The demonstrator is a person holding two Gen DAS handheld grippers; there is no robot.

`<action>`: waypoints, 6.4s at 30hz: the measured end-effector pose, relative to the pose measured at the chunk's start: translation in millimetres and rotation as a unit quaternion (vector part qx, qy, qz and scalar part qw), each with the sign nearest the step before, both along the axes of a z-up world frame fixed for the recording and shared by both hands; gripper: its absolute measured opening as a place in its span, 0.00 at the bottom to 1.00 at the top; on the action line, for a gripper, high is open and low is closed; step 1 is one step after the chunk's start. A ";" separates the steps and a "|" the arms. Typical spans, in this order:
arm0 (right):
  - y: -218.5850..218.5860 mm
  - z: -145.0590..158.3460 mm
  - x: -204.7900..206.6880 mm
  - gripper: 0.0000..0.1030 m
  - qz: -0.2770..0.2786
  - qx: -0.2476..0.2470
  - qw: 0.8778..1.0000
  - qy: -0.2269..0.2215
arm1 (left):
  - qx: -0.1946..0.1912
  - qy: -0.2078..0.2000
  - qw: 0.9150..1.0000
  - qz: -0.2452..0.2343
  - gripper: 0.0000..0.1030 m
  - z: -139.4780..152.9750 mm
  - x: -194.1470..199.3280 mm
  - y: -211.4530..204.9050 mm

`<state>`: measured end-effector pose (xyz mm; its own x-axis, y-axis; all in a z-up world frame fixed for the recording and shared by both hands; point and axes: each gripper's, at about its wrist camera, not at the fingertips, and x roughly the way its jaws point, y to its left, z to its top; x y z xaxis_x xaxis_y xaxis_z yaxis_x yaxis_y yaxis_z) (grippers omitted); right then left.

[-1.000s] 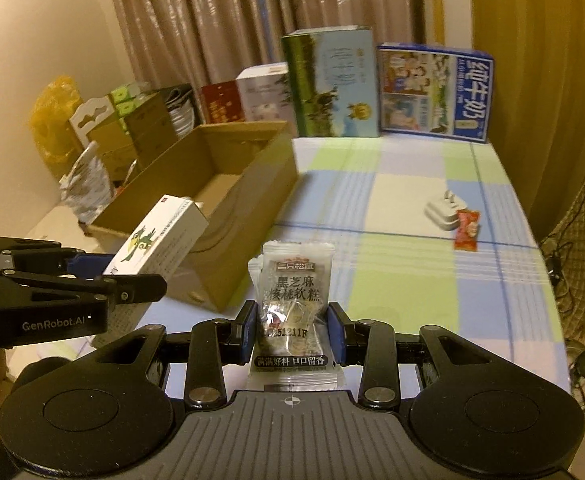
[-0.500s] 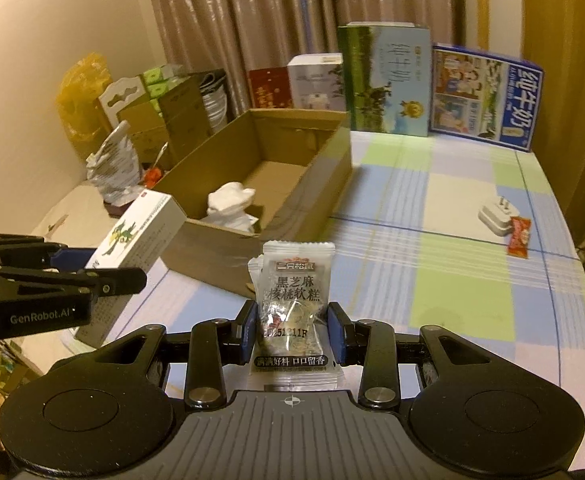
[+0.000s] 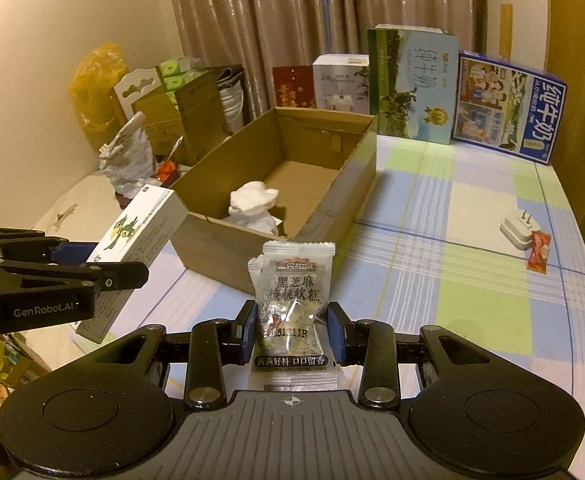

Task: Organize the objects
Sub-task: 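Carry the ointment box and clear candy packet over the cardboard box, then open the left gripper to drop the ointment box while the right gripper releases the clear packet, then move both open grippers away from the box toward the white plug adapter and red candy packet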

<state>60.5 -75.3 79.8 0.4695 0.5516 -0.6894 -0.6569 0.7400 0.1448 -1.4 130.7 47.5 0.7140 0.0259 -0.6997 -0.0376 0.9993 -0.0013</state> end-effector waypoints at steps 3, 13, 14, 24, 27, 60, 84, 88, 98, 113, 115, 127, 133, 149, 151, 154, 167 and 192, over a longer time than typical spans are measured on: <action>4.1 0.7 0.1 0.33 0.003 0.000 1.000 -0.001 | 0.000 0.001 1.000 0.003 0.32 0.4 1.1 3.0; 16.9 2.2 6.1 0.33 0.012 0.002 1.000 -0.002 | 0.002 -0.002 1.000 0.012 0.32 3.6 1.6 14.9; 18.0 2.3 7.5 0.33 0.013 0.003 1.000 -0.002 | 0.003 -0.003 1.000 0.013 0.32 4.0 2.5 16.5; 42.2 12.4 24.2 0.33 0.023 0.010 1.000 -0.011 | 0.011 -0.011 1.000 0.017 0.32 13.6 18.6 35.0; 52.2 16.9 33.1 0.33 0.027 0.013 0.999 -0.015 | 0.018 -0.012 1.000 0.014 0.32 17.1 30.4 40.5; 130.6 -22.9 193.6 0.33 -0.002 -0.002 1.000 0.012 | 0.030 0.031 0.997 -0.066 0.32 -17.8 220.3 77.0; 130.8 -33.7 218.9 0.33 -0.016 0.006 1.000 0.023 | 0.030 0.029 0.997 -0.058 0.42 -45.0 258.7 93.5; 132.2 -35.0 219.8 0.33 -0.015 0.011 0.999 0.031 | 0.036 0.026 0.998 -0.053 0.49 -41.8 252.3 94.7; 122.8 -22.0 220.3 0.61 -0.033 0.066 0.997 0.022 | 0.025 0.008 0.999 -0.027 0.61 -27.4 227.9 102.4; 44.8 0.5 131.3 0.83 -0.057 0.057 0.997 0.012 | -0.003 -0.023 1.000 -0.006 0.86 2.9 147.0 68.6; 32.3 0.3 119.3 0.85 -0.061 0.054 0.997 0.011 | -0.003 -0.025 1.000 -0.006 0.89 8.2 134.9 61.6; -47.0 2.5 63.7 0.95 -0.102 0.053 0.993 0.014 | -0.015 -0.041 0.999 0.004 0.99 26.6 72.3 17.9; -91.2 4.8 51.8 0.98 -0.143 0.057 0.988 0.012 | -0.026 -0.044 0.999 -0.002 0.99 27.4 56.6 -8.6; -180.9 8.9 49.6 0.98 -0.231 0.072 0.970 0.014 | -0.039 -0.042 0.997 -0.055 0.99 19.1 64.0 -76.8; -187.5 9.6 51.2 0.98 -0.237 0.075 0.968 0.014 | -0.039 -0.042 0.996 -0.061 0.99 18.5 66.2 -84.2; -195.1 11.2 52.2 0.98 -0.245 0.078 0.966 0.014 | -0.039 -0.040 0.996 -0.072 0.99 16.5 69.8 -94.3; -211.9 7.2 58.5 0.98 -0.259 0.079 0.962 0.021 | -0.048 -0.023 0.994 -0.094 0.99 7.0 86.7 -123.0; -225.0 7.5 110.5 0.98 -0.257 0.042 0.965 -0.026 | -0.029 -0.042 0.992 -0.116 0.99 -8.9 133.2 -163.4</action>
